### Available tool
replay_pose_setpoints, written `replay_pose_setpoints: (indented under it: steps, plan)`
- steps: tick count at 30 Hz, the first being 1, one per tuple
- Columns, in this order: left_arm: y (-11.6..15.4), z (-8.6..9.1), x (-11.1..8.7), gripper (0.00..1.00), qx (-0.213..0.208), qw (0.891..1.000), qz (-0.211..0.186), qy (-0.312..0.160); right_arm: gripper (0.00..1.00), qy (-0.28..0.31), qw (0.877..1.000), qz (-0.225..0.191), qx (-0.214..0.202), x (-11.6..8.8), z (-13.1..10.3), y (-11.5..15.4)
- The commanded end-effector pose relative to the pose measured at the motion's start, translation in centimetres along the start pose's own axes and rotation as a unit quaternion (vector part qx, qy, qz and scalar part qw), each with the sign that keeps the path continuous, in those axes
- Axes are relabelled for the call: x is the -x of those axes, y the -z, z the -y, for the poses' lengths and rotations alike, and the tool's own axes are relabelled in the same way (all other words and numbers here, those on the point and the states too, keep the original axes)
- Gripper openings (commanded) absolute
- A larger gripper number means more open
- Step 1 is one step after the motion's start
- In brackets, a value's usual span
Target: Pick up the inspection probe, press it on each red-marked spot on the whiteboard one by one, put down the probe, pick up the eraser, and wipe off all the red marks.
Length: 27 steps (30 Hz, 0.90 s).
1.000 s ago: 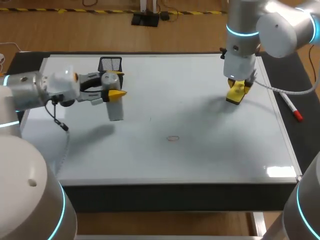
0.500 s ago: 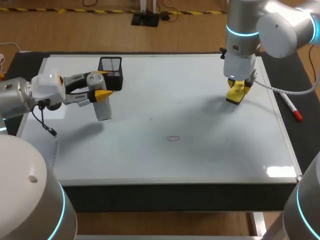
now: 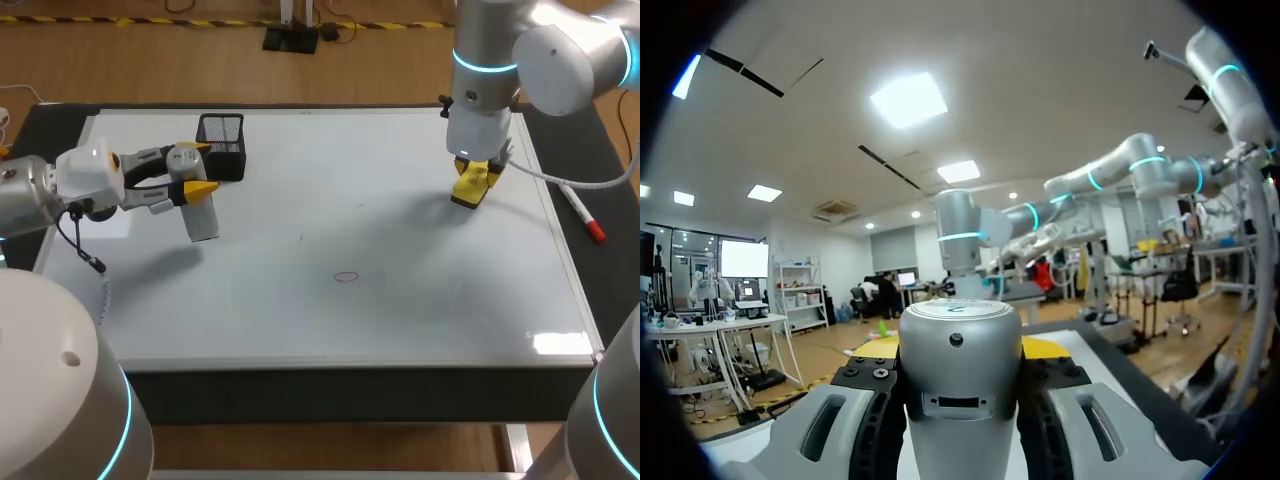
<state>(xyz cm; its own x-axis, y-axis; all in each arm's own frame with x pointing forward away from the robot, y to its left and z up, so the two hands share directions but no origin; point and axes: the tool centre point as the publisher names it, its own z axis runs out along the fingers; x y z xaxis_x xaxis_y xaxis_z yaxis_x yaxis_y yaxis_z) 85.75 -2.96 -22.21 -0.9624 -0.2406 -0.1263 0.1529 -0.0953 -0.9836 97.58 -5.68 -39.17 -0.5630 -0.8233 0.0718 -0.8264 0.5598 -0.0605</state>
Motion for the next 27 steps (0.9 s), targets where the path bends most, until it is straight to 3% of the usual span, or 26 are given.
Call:
replay_pose_setpoints:
  steps: [1, 18, 27]
  plan:
    - [0.0, 0.1, 0.0, 0.0, 0.0, 1.0, 0.0, 0.0, 0.0, 0.012, 1.0, -0.011, -0.007, 1.5, -1.5, 0.4]
    - [0.0, 0.1, 0.0, 0.0, 0.0, 1.0, 0.0, 0.0, 0.0, 0.096, 0.995, -0.001, -0.017, 6.2, -12.7, 2.6]
    - [0.0, 0.1, 0.0, 0.0, 0.0, 1.0, 0.0, 0.0, 0.0, 0.172, 0.985, 0.013, -0.017, 10.2, -20.2, 3.2]
